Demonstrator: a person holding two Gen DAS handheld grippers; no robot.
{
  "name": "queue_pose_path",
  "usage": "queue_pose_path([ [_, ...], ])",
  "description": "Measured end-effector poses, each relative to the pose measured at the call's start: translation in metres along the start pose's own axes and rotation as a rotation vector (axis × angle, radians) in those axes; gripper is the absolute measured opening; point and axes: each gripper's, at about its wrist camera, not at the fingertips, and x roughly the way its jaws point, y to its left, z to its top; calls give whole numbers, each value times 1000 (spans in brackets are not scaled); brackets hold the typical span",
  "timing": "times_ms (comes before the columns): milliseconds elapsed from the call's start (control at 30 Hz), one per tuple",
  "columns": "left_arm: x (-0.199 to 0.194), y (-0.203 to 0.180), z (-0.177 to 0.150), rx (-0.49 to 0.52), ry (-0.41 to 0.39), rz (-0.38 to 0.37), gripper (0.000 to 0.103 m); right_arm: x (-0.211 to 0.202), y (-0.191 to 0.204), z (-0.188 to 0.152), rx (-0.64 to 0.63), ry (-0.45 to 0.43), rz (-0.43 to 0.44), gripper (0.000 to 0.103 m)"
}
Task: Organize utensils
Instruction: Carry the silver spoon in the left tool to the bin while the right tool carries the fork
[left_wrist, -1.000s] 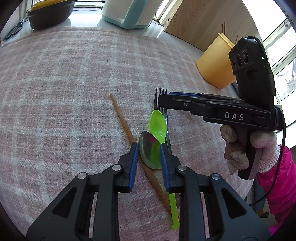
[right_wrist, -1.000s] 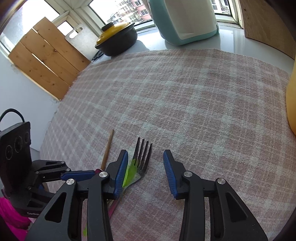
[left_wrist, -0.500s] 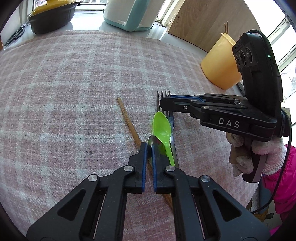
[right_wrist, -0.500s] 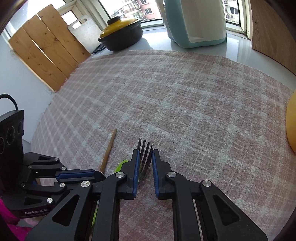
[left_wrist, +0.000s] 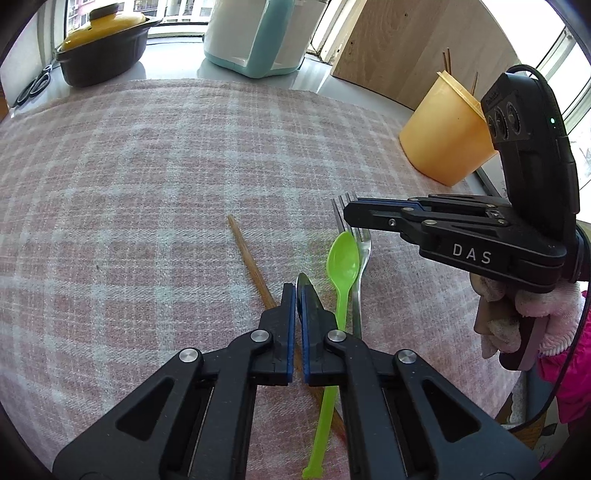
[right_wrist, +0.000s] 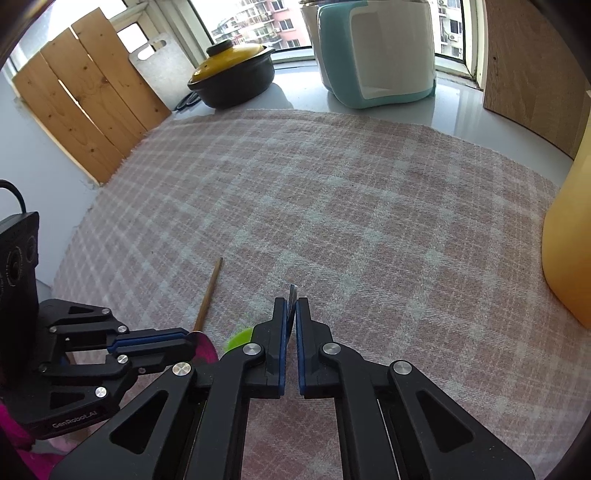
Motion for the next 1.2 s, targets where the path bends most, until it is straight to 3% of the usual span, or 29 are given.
queue_pose_path([
  [400,-18,26,14,-81,-71,31,0,-21,-20,-3,61,-59,-30,3],
  [933,-84,19,28,-5,-265,149,0,-90,-8,-4,-13,-221,-97,1],
  [1200,-103,7,38,27,-314,143,0,-115,-1,-7,-60,-290,-153,1],
])
